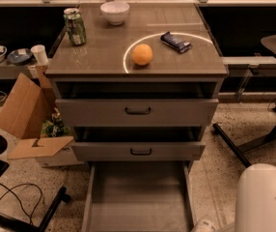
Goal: Close bottom drawer
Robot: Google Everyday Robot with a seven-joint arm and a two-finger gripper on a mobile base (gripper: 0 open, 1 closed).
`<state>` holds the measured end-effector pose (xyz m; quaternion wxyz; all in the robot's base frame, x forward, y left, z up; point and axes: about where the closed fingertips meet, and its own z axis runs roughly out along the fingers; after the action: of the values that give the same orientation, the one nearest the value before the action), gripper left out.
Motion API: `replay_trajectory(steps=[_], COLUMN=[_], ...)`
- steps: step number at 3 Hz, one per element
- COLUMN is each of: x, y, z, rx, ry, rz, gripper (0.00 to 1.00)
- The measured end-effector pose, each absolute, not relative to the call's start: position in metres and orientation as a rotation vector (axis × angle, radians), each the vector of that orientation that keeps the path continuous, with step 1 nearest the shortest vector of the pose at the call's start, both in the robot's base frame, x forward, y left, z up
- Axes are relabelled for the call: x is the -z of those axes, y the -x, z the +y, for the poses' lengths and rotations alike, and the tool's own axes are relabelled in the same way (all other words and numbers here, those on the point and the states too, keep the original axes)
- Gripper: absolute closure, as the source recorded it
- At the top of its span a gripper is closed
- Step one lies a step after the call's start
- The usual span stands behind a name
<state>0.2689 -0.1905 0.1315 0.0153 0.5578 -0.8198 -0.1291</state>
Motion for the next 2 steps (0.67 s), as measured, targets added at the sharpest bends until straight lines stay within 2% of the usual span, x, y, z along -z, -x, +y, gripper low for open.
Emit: replay_trajectory(steps=[2], x=[-0.073], y=[-0.293], z=[-0.178], rx=[0.391], ry=[-1.762], rz=[-2.702], gripper=[1.0])
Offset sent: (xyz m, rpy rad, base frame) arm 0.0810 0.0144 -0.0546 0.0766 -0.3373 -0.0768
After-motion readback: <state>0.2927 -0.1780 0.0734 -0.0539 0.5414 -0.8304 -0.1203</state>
